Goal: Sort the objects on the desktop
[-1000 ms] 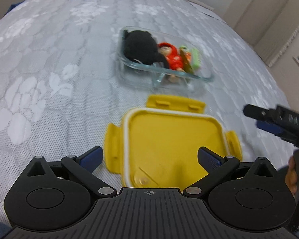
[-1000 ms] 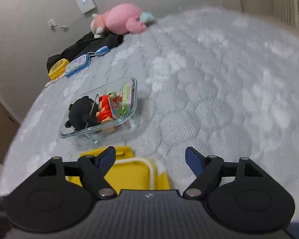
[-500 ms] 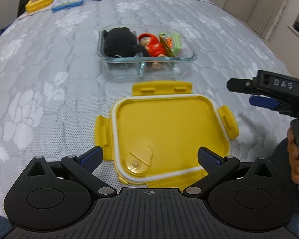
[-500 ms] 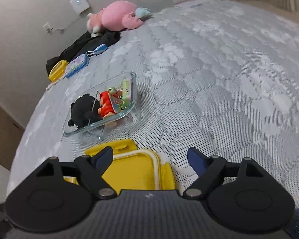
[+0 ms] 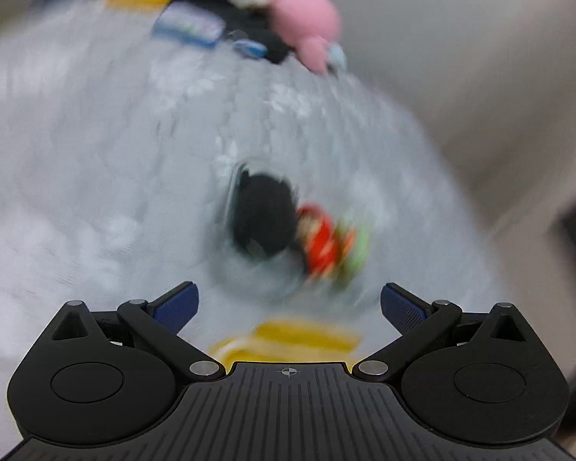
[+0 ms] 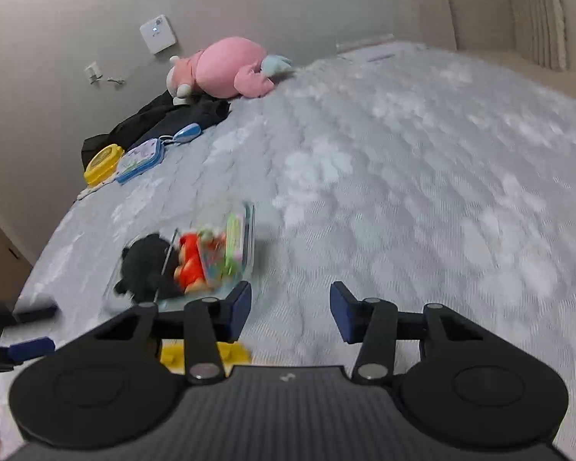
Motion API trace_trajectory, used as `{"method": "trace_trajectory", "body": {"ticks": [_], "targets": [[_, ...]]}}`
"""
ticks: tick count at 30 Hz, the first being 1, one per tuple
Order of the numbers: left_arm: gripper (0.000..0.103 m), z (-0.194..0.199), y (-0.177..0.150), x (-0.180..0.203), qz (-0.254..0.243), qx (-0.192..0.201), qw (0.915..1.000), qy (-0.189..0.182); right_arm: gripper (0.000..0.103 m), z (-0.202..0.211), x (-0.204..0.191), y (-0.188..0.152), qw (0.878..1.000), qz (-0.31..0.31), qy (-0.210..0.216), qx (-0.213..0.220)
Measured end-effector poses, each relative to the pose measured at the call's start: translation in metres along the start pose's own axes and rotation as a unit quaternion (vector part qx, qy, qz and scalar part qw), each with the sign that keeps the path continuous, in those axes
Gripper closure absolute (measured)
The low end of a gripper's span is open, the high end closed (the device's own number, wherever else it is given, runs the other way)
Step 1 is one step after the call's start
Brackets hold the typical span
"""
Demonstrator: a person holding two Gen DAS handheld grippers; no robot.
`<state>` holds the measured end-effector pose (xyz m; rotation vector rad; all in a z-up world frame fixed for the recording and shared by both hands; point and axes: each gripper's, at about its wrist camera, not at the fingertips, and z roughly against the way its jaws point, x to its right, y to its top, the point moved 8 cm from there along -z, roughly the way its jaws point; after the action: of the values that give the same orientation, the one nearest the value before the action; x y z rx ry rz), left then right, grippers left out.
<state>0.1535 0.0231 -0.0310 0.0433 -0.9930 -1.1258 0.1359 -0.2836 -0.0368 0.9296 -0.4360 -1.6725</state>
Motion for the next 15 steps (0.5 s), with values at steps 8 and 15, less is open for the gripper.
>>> {"method": "trace_trajectory", "body": {"ticks": [8, 15], "targets": [[0.001, -0.046, 0.018, -0.047, 0.113, -0.023, 0.9911, -0.067, 0.059, -0.064, -0.010, 0.005, 1.000, -0.016, -0.006, -0.003], [0.001, -0.097, 0.049, -0.061, 0.116, -0.035, 0.9898, -0.075, 0.054, -0.106, -0.015, 0.006, 0.999, -0.026, 0.024, -0.028]]}}
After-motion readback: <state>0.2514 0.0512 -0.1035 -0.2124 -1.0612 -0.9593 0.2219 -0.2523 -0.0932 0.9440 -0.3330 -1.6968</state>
